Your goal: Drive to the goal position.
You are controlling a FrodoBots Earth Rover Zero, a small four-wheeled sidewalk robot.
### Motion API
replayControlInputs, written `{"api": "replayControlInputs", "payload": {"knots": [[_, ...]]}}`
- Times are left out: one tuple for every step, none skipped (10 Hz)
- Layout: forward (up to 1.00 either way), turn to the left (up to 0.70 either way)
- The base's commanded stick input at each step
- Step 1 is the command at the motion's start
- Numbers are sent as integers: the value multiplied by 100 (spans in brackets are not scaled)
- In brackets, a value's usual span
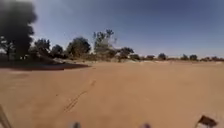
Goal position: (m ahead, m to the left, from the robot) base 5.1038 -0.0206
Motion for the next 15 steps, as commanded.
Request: {"api": "replayControlInputs", "payload": {"knots": [[70,0],[70,0],[70,0],[70,0],[70,0],[70,0],[70,0],[70,0],[70,0],[70,0],[70,0],[70,0],[70,0],[70,0],[70,0]]}}
